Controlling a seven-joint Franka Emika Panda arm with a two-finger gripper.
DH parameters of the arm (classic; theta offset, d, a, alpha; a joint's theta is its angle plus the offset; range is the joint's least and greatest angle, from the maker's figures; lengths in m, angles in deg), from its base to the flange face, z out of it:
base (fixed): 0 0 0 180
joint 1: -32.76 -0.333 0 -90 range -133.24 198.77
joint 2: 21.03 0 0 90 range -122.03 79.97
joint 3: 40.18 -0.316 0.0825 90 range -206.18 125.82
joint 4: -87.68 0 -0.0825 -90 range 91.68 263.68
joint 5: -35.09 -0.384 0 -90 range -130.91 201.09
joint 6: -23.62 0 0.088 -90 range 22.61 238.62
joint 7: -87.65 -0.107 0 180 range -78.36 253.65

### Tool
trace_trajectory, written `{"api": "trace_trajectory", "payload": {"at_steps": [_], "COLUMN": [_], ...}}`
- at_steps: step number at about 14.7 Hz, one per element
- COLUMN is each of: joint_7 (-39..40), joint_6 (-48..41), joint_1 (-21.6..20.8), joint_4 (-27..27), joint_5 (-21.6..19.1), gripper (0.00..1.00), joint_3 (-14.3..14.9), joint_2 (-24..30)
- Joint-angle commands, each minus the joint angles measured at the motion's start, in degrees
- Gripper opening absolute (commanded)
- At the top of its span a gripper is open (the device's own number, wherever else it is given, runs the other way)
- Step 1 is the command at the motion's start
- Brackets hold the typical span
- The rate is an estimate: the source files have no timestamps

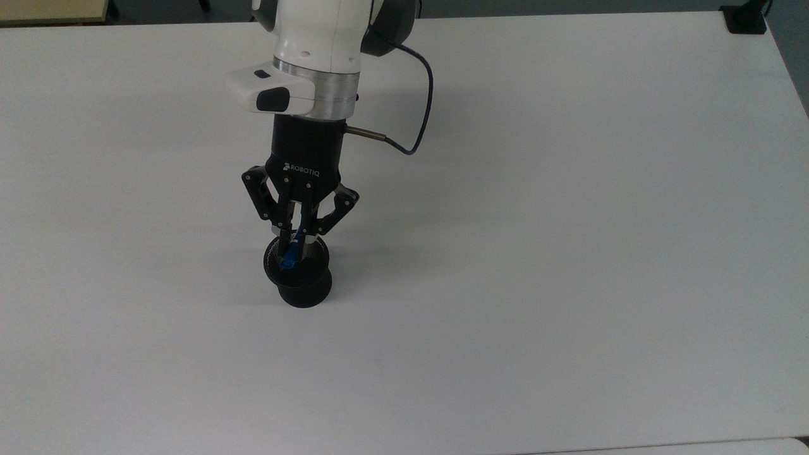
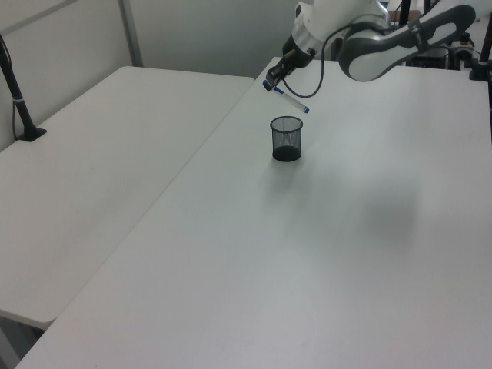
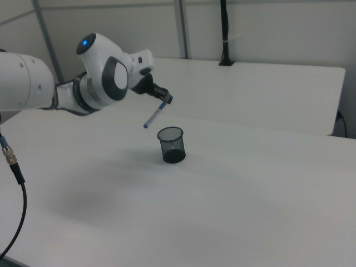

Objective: Insert the marker
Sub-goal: 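Lift the marker and carry it over the black mesh cup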

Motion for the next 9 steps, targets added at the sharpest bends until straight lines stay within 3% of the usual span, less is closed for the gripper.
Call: {"api": "trace_trajectory", "payload": {"at_steps": [1, 9], "joint_7": [-7.28, -16.17], "joint_6": [5.81, 12.58], "joint_1": [2.04, 4.06], "joint_4": [4.72, 2.7], "joint_5": [7.47, 19.17], "gripper": [0.11, 0.12], "joint_3": [0.33, 0.41], "joint_2": [1.87, -3.39]}}
